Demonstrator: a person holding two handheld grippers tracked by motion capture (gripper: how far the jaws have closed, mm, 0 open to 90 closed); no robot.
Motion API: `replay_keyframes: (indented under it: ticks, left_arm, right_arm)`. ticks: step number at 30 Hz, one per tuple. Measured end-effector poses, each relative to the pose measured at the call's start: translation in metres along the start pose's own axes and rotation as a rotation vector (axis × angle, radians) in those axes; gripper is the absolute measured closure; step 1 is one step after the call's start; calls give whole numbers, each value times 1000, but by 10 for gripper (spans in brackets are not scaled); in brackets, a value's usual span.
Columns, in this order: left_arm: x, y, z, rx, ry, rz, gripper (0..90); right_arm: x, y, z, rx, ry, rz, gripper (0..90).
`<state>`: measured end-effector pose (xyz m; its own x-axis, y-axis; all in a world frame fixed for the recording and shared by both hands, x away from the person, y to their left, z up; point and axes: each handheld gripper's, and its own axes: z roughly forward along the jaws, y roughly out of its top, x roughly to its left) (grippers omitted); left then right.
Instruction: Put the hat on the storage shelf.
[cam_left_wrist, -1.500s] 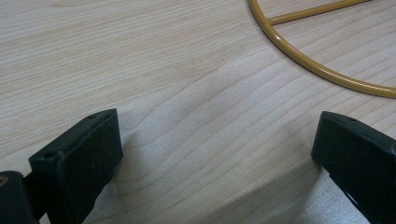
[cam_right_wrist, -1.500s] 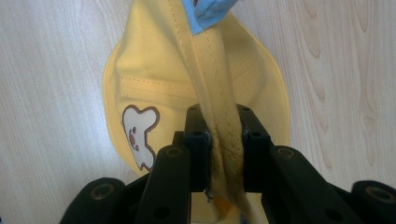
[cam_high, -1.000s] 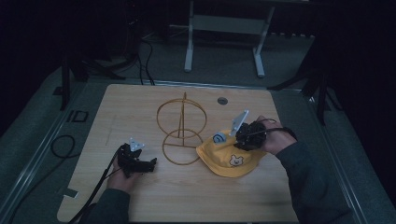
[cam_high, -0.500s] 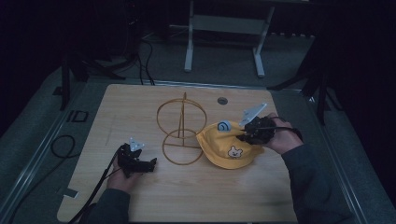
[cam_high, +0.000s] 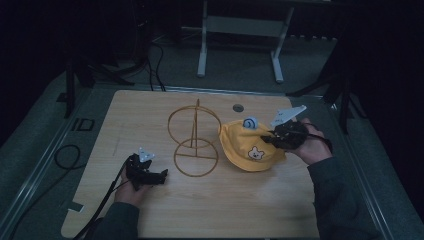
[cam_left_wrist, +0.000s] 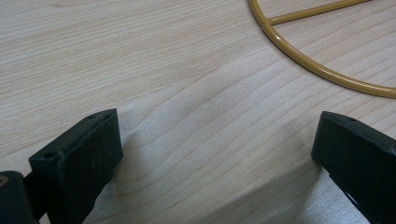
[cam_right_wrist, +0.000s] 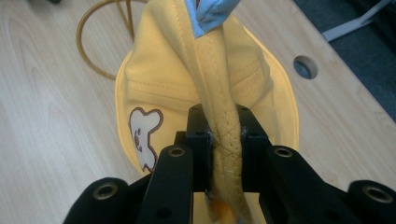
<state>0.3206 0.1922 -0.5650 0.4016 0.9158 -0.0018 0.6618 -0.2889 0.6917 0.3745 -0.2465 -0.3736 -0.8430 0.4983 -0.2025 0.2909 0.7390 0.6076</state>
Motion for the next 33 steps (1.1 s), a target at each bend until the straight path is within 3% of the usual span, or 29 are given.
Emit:
replay_keyframes:
  ticks: [6, 18, 33]
  left_arm:
    - [0, 0, 0, -2, 0, -2, 19]
    - [0, 0, 0, -2, 0, -3, 19]
    - [0, 0, 0, 0, -1, -2, 19]
  right_arm:
    - [-6, -2, -7, -69, -39, 52, 804]
    - [-20, -4, -22, -210, -41, 154, 804]
    - [-29, 5, -35, -340, -56, 215, 805]
